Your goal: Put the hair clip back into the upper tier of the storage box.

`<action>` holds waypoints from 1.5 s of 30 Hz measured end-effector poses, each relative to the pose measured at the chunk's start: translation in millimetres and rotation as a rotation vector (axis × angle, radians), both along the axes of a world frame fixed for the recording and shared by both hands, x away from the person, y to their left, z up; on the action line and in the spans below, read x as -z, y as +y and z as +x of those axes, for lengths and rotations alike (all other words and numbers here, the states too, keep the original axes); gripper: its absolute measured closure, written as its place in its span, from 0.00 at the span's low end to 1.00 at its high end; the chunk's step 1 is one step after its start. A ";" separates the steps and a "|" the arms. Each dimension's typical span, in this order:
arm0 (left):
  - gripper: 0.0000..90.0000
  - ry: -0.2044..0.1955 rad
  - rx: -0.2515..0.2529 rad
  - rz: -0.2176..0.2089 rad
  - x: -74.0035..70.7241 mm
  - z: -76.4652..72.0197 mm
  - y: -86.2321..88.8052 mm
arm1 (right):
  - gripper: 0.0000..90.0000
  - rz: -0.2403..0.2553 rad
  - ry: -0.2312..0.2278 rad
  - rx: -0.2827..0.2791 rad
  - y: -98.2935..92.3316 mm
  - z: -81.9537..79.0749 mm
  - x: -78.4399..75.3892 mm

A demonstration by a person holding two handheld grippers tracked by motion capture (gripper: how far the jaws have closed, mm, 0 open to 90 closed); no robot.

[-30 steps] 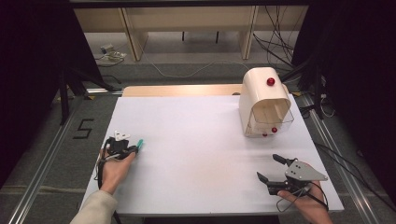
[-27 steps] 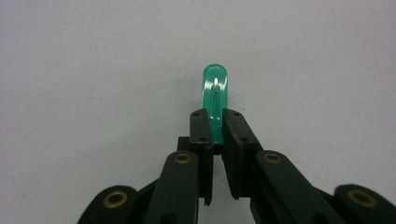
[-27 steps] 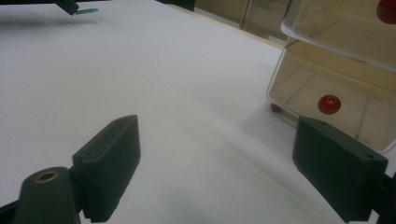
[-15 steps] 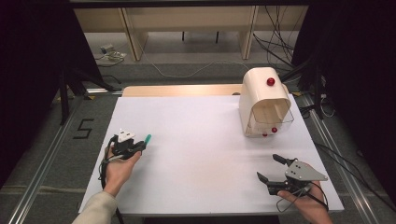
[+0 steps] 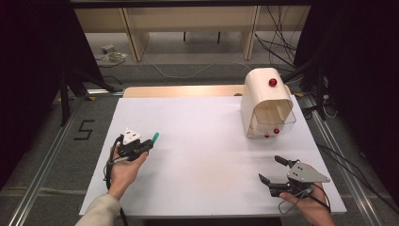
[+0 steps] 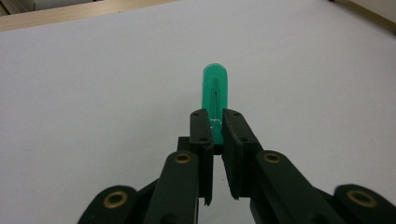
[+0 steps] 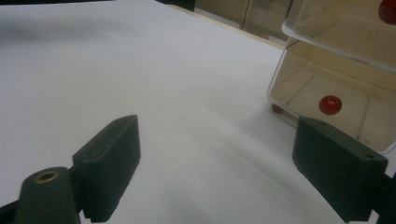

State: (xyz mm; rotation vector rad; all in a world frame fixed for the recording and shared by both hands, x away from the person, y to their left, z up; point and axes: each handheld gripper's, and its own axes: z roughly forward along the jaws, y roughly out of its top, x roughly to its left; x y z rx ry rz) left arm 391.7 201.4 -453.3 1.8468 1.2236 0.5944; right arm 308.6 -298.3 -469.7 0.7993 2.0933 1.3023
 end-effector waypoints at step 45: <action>0.92 -0.118 0.096 0.000 -21.0 -3.7 -37.1 | 0.18 0.003 0.001 -0.005 0.4 0.5 0.6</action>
